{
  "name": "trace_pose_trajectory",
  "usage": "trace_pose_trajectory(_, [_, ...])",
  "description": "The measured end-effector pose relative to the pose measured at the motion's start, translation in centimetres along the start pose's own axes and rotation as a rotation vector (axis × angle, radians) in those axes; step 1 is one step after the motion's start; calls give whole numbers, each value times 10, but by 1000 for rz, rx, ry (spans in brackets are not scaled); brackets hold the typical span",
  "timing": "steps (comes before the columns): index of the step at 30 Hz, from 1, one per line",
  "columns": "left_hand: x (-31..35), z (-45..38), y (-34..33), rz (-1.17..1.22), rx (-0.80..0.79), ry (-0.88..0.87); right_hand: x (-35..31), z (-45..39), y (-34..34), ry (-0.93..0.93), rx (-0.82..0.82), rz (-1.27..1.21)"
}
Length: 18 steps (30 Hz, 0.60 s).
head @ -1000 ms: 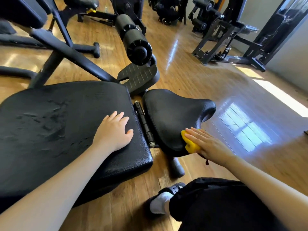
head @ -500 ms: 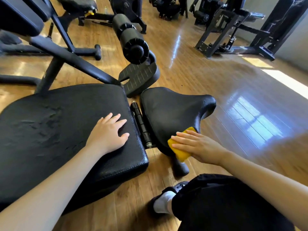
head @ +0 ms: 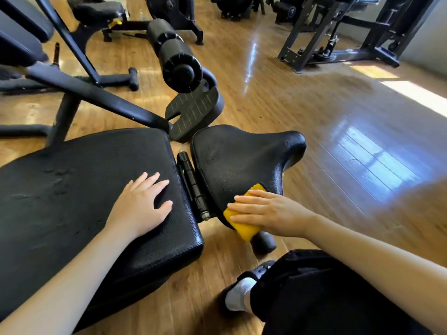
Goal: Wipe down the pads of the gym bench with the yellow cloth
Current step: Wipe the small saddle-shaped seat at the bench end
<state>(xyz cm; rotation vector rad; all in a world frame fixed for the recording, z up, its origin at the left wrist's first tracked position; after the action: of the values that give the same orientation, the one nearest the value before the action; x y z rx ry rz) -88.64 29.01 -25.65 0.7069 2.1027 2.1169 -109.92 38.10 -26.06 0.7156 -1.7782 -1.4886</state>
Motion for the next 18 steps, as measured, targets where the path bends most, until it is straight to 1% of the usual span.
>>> trace_pose_trajectory(6, [1,1,3,12,13,-2,19,15,4,-41,96,-59])
trace_pose_trajectory(8, [2,1,3,12,13,-3,29,26,9,-97,124,-63])
trace_pose_trajectory(11, [2,2,4,19,10,2,53,48,11,-242,133,-105])
trace_pose_trajectory(13, [2,2,3,21,7,3,75,64,9,-427,159,-206])
trace_pose_trajectory(15, [2,2,4,18,10,6,104,87,7,-718,242,-390])
trace_pose_trajectory(16, [2,2,4,22,15,8,117,98,7,-860,304,-473])
trace_pose_trajectory(18, [3,1,4,34,14,20,129,105,9,-1046,479,-634])
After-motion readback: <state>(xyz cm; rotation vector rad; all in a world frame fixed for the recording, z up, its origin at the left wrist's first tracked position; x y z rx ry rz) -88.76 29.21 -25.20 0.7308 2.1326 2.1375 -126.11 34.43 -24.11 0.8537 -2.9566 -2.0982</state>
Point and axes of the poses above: each hand's wrist, its own z-axis away from the middle knuckle, its own y-axis out of the back of the hand, x = y × z, the point moved 9 cm from there along -z, towards the middle knuckle, and after that the axes turned 2 degrees about -y, right-handed, at the moved point
